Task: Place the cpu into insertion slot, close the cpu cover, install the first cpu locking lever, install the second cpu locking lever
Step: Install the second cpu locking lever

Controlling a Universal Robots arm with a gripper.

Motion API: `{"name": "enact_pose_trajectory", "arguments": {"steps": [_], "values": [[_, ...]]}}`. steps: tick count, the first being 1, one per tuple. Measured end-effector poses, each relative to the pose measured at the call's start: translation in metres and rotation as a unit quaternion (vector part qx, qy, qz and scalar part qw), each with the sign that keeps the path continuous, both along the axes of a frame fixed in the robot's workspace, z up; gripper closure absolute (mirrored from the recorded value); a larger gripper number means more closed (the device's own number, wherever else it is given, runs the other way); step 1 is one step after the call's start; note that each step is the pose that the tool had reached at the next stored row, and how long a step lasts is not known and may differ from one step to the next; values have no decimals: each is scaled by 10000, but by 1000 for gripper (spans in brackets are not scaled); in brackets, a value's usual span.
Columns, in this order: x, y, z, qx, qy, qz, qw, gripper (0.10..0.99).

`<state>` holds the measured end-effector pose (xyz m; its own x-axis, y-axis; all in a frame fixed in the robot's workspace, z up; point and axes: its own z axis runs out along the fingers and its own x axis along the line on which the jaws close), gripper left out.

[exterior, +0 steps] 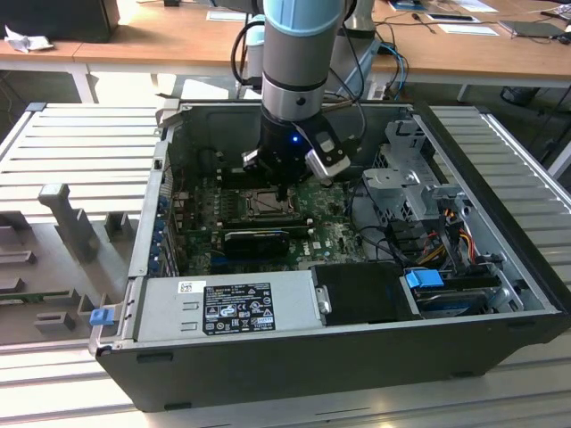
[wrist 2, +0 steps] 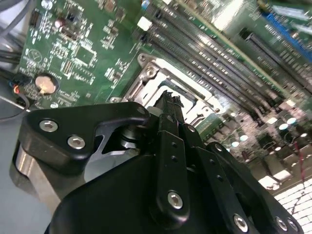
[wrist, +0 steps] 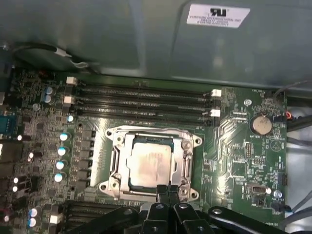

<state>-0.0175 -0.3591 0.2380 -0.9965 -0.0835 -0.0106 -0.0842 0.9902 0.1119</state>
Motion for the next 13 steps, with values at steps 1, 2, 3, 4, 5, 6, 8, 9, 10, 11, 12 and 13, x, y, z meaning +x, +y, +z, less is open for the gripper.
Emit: {"name": "enact_pose_trajectory", "arguments": {"steps": [1, 2, 3, 4, 5, 6, 8, 9, 10, 11, 12, 13], "values": [[0, -26, -1, 0, 2, 0, 10000, 980], [0, -48, -1, 4, 4, 0, 10000, 980], [0, -84, 0, 17, 6, 0, 10000, 980], [0, -117, -1, 29, 8, 0, 10000, 980], [0, -182, -1, 50, 26, 0, 10000, 980], [0, -220, -1, 67, 28, 0, 10000, 980], [-11, -245, -2, 86, 27, -1, 10000, 980], [-18, -245, -2, 91, 27, 1, 10000, 980], [-37, -245, -2, 98, 28, 1, 9999, 980], [-44, -246, -2, 107, 28, 1, 9999, 980], [-60, -246, -2, 132, 27, 1, 9999, 980], [-73, -247, -3, 149, 27, 1, 9999, 980]]}}
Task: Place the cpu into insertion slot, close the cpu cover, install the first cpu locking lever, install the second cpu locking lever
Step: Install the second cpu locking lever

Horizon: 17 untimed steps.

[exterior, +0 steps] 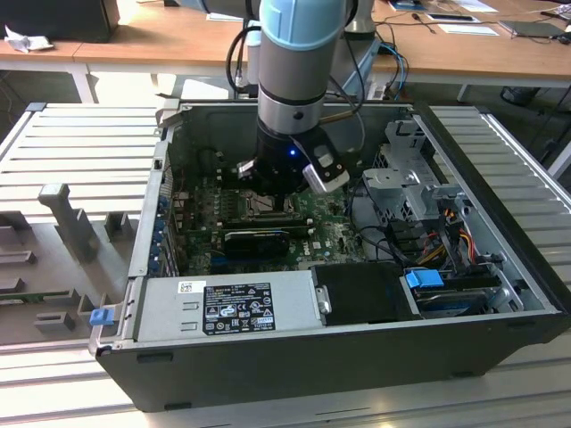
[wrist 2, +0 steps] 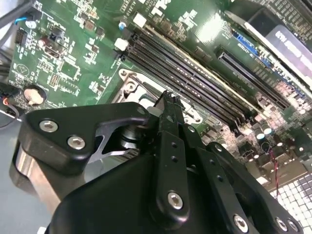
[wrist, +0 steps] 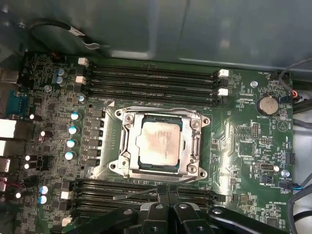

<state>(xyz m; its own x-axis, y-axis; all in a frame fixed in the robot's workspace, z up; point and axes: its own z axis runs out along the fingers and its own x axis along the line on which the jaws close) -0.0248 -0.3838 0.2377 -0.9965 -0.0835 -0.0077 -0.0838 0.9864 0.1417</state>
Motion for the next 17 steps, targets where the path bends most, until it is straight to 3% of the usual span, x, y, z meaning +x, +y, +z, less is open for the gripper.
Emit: {"name": "enact_pose_trajectory", "arguments": {"steps": [4, 14, 17], "values": [[-79, -16, 0, 134, 0, -1, 9999, 980], [-231, -53, -7, 161, 0, 0, 9999, 980], [-235, -53, -67, 173, 0, 2, 9999, 980]]}}
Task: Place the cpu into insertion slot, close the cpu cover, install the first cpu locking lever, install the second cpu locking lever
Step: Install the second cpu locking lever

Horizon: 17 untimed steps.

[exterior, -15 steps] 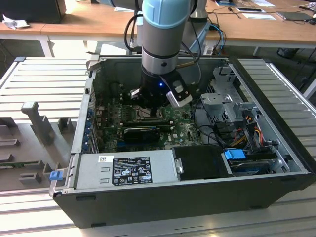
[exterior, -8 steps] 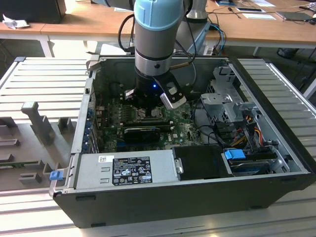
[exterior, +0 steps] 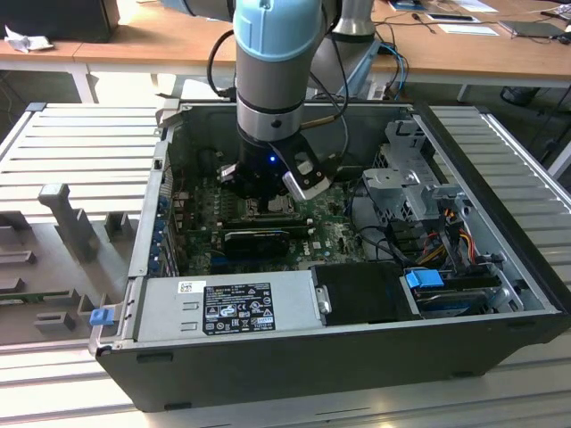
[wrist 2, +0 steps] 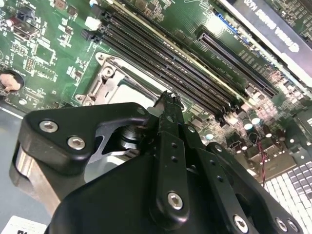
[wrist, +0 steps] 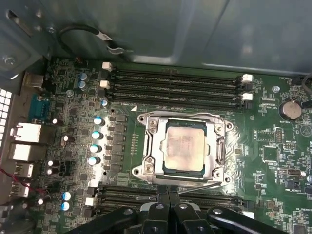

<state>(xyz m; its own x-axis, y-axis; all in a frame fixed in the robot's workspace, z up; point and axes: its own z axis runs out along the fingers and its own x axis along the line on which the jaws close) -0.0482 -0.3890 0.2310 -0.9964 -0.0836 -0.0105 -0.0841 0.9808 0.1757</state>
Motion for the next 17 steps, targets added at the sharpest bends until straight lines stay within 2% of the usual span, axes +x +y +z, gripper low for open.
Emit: {"name": "enact_pose_trajectory", "arguments": {"steps": [8, 11, 13, 17], "values": [[-7, -19, -22, 20, 0, 2, 10000, 980], [-88, -46, -22, 96, -6, 3, 10000, 980], [-107, -68, -46, 198, -6, 54, 9998, 980], [-108, -83, -118, 268, -4, 173, 9995, 980]]}}
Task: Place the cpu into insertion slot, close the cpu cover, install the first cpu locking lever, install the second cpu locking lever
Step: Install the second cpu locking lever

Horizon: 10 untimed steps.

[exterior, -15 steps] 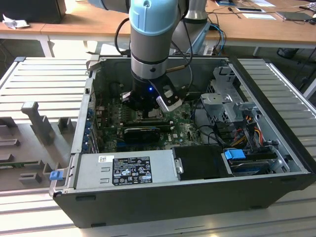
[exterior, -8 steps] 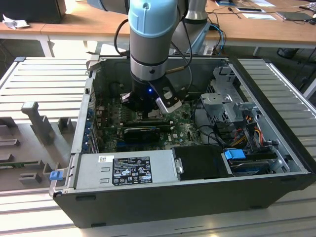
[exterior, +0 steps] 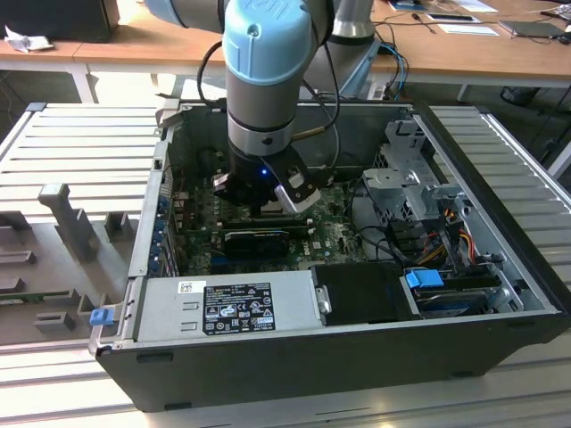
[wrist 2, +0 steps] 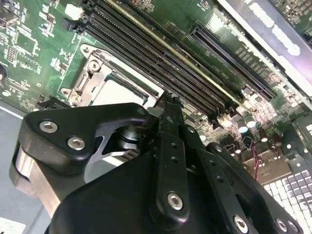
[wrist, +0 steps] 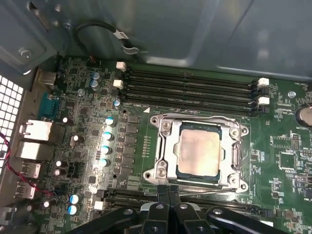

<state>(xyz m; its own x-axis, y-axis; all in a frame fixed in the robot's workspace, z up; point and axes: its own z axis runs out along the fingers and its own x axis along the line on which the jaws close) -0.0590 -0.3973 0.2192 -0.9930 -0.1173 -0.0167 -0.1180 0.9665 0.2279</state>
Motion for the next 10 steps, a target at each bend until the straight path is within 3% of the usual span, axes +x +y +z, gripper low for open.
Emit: {"name": "enact_pose_trajectory", "arguments": {"steps": [3, 6, 7, 10], "values": [[-2, -11, -70, 54, 1, 94, 9999, 980], [-36, -77, -99, 156, -6, 128, 9998, 980], [-52, -99, -103, 219, -9, 129, 9997, 980], [-80, -140, -127, 306, -17, 133, 9994, 980]]}}
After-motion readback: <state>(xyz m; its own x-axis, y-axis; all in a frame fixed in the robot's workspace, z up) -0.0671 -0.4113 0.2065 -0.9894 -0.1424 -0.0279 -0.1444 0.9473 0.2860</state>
